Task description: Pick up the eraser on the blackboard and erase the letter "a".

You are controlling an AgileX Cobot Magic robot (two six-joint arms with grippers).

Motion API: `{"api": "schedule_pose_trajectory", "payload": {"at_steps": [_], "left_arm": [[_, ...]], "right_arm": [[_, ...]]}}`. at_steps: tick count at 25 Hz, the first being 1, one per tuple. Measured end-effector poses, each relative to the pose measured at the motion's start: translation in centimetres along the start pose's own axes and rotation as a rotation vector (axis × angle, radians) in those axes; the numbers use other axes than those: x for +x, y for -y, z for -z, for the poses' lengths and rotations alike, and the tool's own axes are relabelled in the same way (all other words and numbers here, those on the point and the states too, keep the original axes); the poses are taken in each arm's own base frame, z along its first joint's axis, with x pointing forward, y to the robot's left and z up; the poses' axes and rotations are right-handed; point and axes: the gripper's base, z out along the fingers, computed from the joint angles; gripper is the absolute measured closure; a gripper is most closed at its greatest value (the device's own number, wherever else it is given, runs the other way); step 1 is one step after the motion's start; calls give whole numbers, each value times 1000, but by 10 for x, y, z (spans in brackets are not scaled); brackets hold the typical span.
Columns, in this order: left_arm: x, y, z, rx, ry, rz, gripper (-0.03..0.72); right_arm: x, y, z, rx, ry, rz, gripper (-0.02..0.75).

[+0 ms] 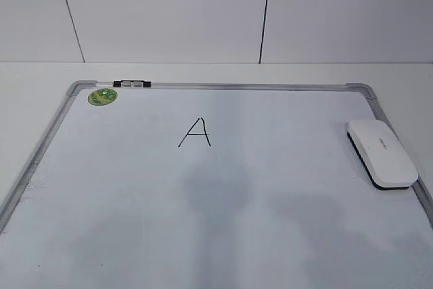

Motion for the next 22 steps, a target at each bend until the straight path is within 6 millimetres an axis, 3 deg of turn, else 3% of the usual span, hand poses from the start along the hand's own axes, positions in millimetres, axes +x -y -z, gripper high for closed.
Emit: {"api": "schedule_pose_trajectory", "payload": {"at_steps": [6, 22], "left_arm": [[4, 1, 5, -2, 32, -8, 346], [4, 1, 5, -2, 32, -8, 370]], "right_arm": [[9, 1, 12, 15, 92, -16, 145], [10, 1, 12, 19, 97, -17, 146]]}}
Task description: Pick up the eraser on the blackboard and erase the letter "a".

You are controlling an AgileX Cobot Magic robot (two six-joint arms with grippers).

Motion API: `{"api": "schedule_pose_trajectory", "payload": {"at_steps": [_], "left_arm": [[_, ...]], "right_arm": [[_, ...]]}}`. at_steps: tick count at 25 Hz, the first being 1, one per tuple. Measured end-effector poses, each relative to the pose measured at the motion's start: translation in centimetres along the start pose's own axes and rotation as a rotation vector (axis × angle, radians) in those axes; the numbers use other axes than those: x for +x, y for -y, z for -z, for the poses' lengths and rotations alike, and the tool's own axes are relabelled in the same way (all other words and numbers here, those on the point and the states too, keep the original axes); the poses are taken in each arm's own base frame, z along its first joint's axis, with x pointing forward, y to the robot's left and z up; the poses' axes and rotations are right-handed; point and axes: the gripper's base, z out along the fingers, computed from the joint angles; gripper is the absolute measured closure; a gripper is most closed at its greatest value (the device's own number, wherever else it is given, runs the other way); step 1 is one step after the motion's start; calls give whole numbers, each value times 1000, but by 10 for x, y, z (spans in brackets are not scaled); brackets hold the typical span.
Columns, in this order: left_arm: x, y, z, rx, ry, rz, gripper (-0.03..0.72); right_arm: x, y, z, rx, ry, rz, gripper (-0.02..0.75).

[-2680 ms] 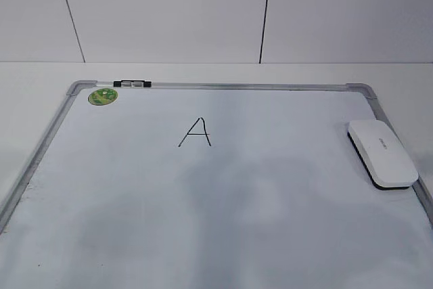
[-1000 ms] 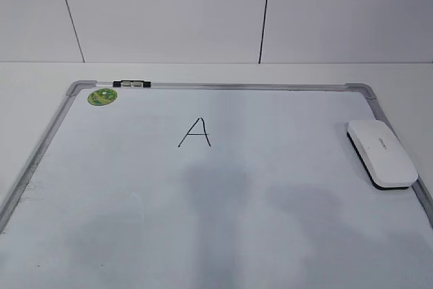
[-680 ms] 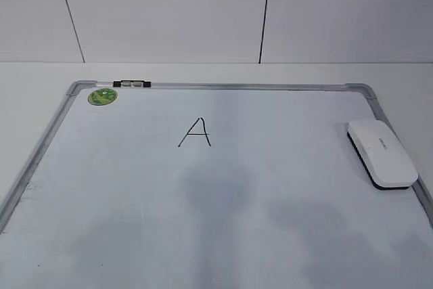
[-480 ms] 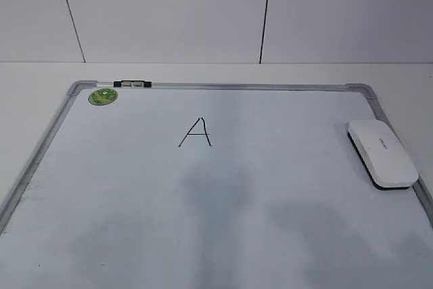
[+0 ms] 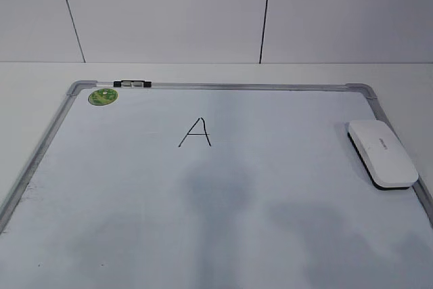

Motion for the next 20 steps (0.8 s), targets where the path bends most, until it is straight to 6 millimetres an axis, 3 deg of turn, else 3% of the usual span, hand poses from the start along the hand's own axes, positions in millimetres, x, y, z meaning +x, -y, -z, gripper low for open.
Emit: {"api": "schedule_pose_trajectory", "payload": {"at_steps": [20], "left_arm": [[0, 0, 0, 0, 0, 0, 429]], "right_arm": [[0, 0, 0, 0, 0, 0, 146]]}}
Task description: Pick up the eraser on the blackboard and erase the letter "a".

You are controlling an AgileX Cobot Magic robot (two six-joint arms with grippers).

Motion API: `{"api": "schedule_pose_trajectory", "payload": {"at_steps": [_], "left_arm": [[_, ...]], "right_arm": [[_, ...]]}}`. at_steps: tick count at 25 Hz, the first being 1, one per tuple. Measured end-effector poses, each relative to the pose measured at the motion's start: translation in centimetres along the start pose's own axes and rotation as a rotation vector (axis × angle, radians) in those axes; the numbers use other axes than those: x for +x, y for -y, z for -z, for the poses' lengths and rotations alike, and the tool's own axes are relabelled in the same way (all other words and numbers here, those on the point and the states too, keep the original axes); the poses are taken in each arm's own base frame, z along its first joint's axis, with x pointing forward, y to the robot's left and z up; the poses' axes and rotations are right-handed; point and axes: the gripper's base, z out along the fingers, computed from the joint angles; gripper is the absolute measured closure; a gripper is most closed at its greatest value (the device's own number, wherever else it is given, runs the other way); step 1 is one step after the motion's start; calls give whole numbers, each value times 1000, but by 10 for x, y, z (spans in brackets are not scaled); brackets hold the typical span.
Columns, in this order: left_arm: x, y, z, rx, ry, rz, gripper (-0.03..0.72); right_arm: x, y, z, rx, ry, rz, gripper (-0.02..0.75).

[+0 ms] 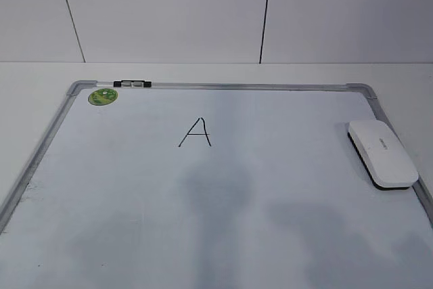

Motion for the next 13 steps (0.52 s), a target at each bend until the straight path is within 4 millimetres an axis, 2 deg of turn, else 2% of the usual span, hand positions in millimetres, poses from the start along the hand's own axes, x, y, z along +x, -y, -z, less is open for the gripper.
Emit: {"api": "schedule_pose_trajectory", "payload": {"at_steps": [13], "left_arm": [[0, 0, 0, 0, 0, 0, 448]], "right_arm": [[0, 0, 0, 0, 0, 0, 146]]}}
